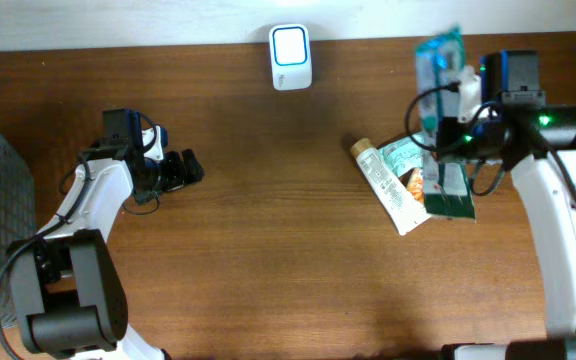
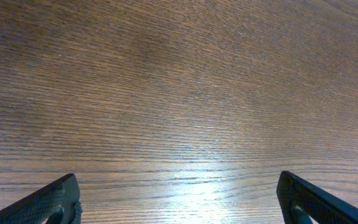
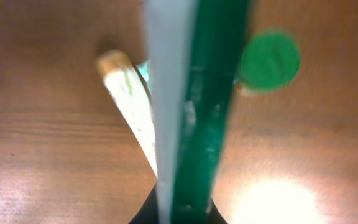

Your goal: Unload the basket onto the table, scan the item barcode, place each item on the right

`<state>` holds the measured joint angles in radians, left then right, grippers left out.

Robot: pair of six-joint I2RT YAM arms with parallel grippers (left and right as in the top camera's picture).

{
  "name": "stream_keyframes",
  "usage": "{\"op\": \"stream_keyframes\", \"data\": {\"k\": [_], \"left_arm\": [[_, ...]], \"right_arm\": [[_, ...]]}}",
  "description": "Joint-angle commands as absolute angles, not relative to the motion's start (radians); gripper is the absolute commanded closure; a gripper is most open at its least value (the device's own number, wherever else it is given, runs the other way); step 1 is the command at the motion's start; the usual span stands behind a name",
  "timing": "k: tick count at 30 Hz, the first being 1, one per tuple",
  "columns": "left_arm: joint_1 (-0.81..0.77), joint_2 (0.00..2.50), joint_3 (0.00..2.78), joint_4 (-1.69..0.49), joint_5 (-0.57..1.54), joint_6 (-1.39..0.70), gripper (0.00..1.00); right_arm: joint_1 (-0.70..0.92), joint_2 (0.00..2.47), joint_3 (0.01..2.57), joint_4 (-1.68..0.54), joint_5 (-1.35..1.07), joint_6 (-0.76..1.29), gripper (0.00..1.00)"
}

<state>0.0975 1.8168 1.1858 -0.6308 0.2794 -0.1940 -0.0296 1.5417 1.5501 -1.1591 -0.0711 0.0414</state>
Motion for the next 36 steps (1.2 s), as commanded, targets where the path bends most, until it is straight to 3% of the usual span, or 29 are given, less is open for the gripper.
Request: {"op": "stream_keyframes", "data": {"k": [1,4,5,6,7,8,9,11,17,22,29,36], "left_arm": [[0.101,1.808,1.193,-0.63,0.28,-0.185,0.01],[0.101,1.808,1.193,-0.63,0.28,-0.185,0.01],[0.101,1.808,1.193,-0.63,0.28,-0.185,0.01],[0.101,1.808,1.193,-0.63,0.28,-0.185,0.01],[0.101,1.808,1.193,-0.63,0.28,-0.185,0.01],[0.101,1.808,1.193,-0.63,0.28,-0.185,0.01],[0.101,1.808,1.193,-0.63,0.28,-0.185,0.01],[0.101,1.808,1.193,-0.63,0.28,-0.185,0.01],[0.101,1.808,1.193,-0.63,0.28,-0.185,0.01],[0.101,1.808,1.193,-0.63,0.28,-0.185,0.01],[0.101,1.808,1.193,-0.63,0.28,-0.185,0.01],[0.101,1.808,1.193,-0.63,0.28,-0.185,0.01]], "right_arm": [[-0.12,1.657,1.497,-1.162,-0.203,-0.008,0.96],[-0.147,1.818,1.497,-1.173,-0.208,-0.073,0.96],[-0.147,1.848,1.497,-1.175,-0.21,-0.075,0.9],[-0.148,1.866,1.497,-1.174,-0.209,-0.075,0.67],[-0.152,1.869,1.498,-1.174,-0.209,-0.074,0.51],[-0.164,1.867,1.507,-1.177,-0.206,-0.07,0.17],[-0.179,1.864,1.527,-1.19,-0.206,-0.053,0.08],[-0.223,1.85,1.623,-1.26,-0.206,-0.047,0.01],[-0.23,1.811,2.014,-1.515,-0.161,-0.049,0.02],[-0.133,1.715,2.239,-1.699,-0.18,-0.047,0.02],[-0.072,1.475,2.244,-1.699,-0.194,0.042,0.02],[-0.073,1.367,2.243,-1.699,-0.014,0.011,0.01]]}}
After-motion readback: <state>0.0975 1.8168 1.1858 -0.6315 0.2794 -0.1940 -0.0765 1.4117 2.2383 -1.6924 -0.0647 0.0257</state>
